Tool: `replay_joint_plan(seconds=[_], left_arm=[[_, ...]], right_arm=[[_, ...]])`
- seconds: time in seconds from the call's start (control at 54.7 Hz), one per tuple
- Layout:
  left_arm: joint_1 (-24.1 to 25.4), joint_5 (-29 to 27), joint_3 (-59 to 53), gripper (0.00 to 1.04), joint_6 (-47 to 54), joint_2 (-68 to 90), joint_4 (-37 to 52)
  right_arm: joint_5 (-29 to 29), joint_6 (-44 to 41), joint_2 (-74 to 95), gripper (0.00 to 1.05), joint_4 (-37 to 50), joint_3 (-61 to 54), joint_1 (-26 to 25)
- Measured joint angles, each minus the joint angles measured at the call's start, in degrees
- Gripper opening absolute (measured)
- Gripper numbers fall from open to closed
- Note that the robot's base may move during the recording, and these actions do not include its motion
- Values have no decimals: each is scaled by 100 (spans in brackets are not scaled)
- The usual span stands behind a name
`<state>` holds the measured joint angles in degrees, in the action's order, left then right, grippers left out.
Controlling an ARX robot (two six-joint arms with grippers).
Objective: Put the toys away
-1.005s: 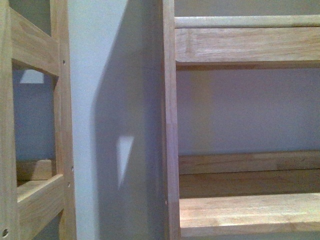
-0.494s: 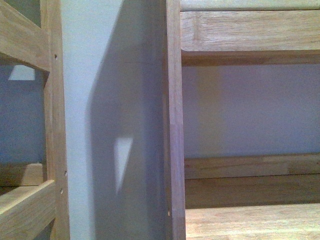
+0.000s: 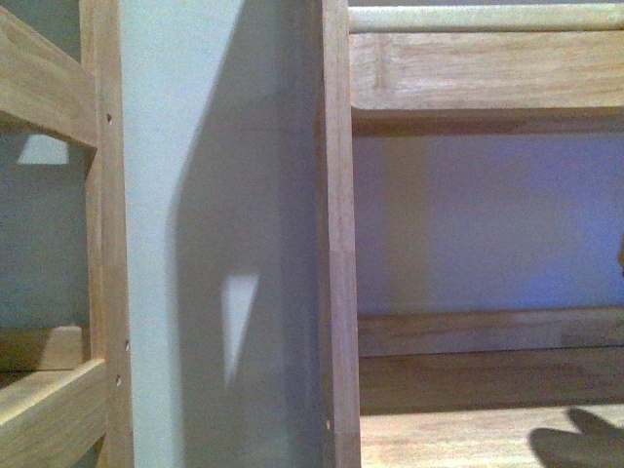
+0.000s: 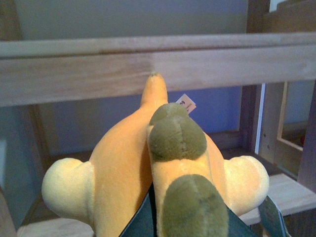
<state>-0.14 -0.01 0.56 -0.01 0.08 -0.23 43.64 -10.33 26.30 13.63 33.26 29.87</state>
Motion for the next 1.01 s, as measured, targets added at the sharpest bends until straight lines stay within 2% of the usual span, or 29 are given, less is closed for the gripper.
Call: replay_joint_plan(seconds=[0.201,0.402,0.567,0.713,0.859,0.932,1.005], left_arm=[[0,0,0,98,0,0,0],[0,0,0,98,0,0,0],[0,0,0,98,0,0,0],[0,0,0,98,0,0,0],[0,0,0,98,0,0,0],[0,0,0,98,0,0,0],[0,0,0,98,0,0,0]], right_arm=[[42,-782,575,7,310,857,107],[-529,-1172,1108,7,50,2002,-470],[-1639,-951,1554,7,-605,3156,-1596],[-3128,-214,2074,7,-1290,4312,-3252],[-4347,579,2874,7,-1322,5455,-4865],[-4809,918,3318,7,-1331,5971,-5327],[-5051,1113,3672,7,-1311,6319,-5495]])
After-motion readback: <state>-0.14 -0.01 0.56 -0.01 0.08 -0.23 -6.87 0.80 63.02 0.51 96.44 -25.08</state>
